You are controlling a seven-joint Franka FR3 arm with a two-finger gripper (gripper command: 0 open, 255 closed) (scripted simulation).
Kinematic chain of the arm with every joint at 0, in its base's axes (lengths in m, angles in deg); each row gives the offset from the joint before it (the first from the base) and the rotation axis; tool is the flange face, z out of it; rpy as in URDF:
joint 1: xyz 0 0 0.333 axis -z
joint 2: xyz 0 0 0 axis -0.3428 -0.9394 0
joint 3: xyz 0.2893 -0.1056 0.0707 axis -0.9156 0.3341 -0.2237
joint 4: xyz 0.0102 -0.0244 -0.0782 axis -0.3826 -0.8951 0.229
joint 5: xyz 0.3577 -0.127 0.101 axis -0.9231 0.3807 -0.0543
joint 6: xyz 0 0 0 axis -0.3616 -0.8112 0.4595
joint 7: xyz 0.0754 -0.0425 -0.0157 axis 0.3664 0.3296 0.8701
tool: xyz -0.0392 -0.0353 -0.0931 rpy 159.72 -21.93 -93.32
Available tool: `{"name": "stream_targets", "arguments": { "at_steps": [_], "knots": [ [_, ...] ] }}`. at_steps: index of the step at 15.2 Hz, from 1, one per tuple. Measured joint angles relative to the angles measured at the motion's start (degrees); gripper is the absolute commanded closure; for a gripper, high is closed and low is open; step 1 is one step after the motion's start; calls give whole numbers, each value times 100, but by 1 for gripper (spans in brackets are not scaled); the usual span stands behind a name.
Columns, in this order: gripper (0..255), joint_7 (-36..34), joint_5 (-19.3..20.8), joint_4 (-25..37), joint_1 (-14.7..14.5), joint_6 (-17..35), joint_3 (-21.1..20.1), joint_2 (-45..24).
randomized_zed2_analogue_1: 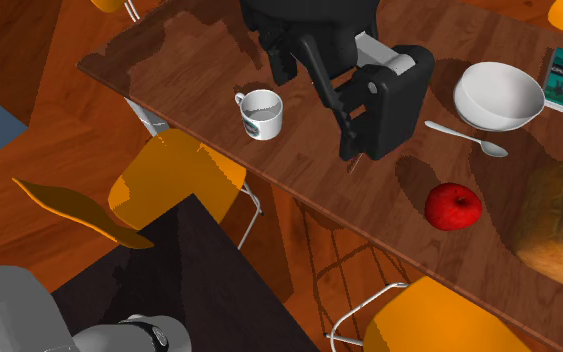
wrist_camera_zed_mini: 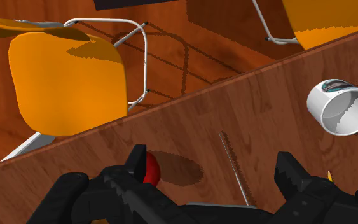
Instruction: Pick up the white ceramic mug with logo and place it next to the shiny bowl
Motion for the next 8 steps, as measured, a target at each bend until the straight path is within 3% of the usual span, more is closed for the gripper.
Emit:
{"name": "stream_targets", "arguments": {
  "at_steps": [8],
  "knots": [
    [0,-471,-257,-510,-151,816,-355,-528]
  ]
}}
